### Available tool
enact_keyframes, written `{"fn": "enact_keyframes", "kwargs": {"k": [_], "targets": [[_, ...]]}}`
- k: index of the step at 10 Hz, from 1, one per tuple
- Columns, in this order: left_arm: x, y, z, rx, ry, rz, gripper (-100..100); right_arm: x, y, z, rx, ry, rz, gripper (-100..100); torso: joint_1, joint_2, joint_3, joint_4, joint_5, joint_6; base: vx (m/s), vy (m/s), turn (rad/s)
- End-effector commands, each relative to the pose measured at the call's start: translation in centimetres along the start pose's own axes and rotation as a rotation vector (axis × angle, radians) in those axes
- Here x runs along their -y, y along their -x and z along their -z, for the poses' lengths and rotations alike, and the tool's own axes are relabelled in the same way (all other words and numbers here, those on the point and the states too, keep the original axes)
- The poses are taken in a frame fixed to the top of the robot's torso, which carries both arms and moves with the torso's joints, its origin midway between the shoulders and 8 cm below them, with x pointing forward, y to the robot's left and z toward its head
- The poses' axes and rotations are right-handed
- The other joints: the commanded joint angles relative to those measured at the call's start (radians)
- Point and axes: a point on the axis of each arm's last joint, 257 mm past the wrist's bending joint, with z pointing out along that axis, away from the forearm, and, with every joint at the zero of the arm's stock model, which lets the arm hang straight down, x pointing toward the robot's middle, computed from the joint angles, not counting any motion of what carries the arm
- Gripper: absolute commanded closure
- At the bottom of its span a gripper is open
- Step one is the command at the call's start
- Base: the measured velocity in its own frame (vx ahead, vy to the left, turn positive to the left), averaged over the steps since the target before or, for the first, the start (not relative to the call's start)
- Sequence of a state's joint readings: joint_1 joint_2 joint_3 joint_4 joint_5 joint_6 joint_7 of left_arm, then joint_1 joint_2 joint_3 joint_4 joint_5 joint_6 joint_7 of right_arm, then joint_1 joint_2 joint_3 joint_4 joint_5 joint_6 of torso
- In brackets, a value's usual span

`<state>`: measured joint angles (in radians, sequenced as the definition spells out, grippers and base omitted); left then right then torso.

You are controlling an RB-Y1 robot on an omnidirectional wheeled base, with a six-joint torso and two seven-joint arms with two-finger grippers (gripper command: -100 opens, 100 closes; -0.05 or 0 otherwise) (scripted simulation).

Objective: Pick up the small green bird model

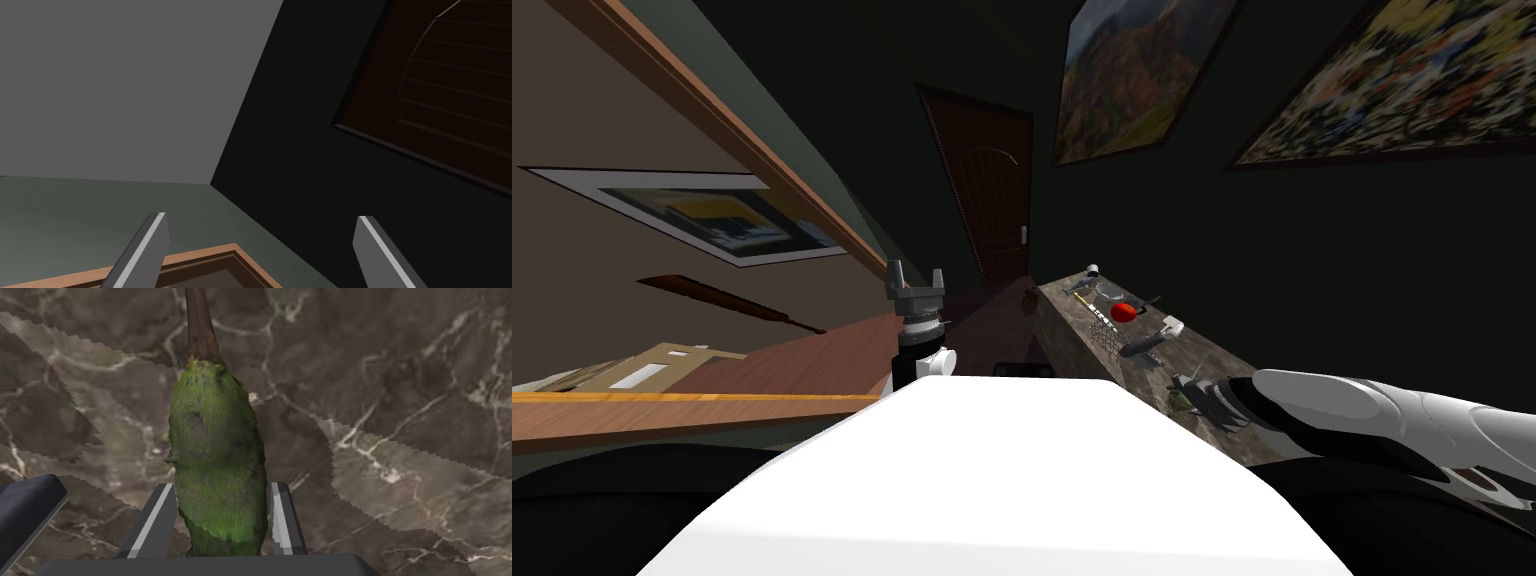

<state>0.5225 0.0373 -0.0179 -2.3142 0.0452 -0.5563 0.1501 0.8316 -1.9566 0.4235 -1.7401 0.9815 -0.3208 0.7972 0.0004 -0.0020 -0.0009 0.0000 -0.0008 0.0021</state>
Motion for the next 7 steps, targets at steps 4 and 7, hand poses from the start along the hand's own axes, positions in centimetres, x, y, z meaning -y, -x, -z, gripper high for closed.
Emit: {"fn": "enact_keyframes", "kwargs": {"k": [4, 7], "targets": [[0.0, 0.0, 0.0, 0.000, 0.000, 0.000, 0, 2.3, -0.3, 1.4, 0.001, 0.000, 0.024, 100, 0.000, 0.001, 0.000, 0.000, 0.000, 0.000, -0.014, -0.003, -0.067], [0.0, 0.0, 0.0, 0.000, 0.000, 0.000, 0, 3.0, -0.3, 1.9, 0.001, 0.000, 0.032, 0, 0.001, 0.001, 0.001, 0.000, 0.000, 0.000, -0.013, -0.004, -0.054]]}}
